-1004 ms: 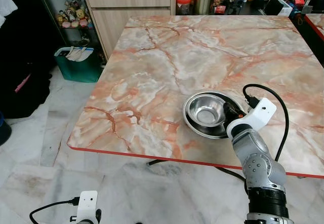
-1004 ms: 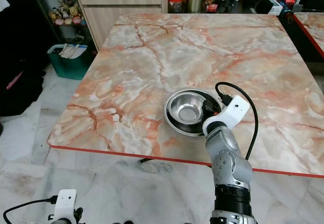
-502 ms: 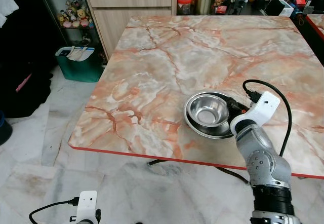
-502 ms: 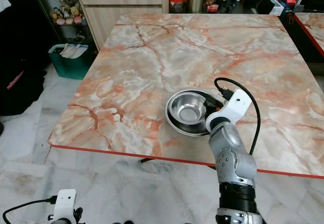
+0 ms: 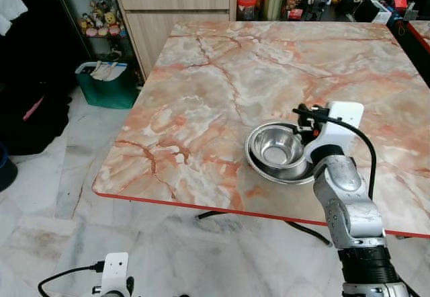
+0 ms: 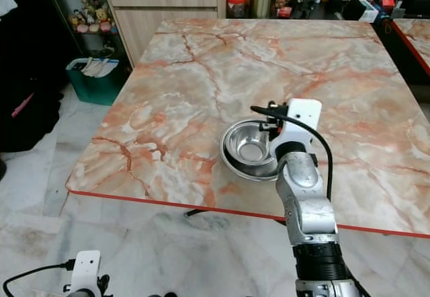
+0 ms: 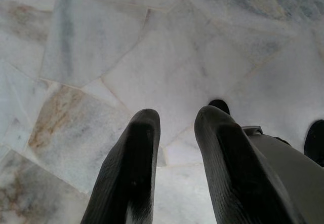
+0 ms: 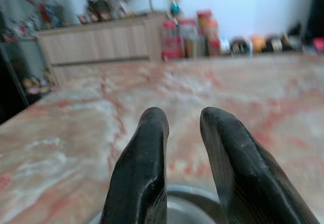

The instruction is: Setting the table

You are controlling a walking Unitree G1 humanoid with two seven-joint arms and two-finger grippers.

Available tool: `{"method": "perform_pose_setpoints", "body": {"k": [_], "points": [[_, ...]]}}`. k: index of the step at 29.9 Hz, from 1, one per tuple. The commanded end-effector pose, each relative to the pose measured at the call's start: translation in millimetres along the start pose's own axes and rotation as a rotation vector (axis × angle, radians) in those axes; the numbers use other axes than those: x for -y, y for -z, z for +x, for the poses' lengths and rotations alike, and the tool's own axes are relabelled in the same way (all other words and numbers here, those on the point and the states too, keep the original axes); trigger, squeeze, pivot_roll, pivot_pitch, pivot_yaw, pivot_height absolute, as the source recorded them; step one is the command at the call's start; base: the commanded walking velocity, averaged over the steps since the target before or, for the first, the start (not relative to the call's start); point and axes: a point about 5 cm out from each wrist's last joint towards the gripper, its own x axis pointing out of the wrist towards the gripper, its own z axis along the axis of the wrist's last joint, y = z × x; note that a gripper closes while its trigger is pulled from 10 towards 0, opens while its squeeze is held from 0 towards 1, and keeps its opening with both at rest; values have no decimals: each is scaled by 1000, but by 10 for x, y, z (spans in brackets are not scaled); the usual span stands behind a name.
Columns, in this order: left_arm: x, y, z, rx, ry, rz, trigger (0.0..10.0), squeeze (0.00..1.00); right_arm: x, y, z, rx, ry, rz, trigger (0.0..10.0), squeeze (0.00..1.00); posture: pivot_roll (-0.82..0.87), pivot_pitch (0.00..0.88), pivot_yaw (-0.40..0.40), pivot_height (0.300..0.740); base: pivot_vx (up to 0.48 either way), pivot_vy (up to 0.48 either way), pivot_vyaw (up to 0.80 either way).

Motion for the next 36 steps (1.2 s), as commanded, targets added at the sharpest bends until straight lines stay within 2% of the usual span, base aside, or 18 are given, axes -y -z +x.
{"method": "perform_pose_setpoints", "body": {"k": [1, 7, 10, 36], "points": [[-19, 29, -5, -15, -9, -2, 10000, 0, -58, -68, -6, 59, -42, -43, 10000, 0, -47, 132, 42, 740, 0, 0, 0], [3, 27, -5, -11, -4, 8, 10000, 0, -91, -1, -25, 47, -62, -5, 10000, 0, -46, 131, 40, 740, 0, 0, 0], [10, 30, -7, -10, -3, 16, 10000, 0, -87, 9, -31, 49, -66, -15, 10000, 0, -51, 129, 39, 740, 0, 0, 0], [20, 19, -7, 2, 2, 32, 10000, 0, -119, 103, -76, 50, -84, -10, 10000, 0, -53, 88, 39, 740, 0, -349, 0]]}}
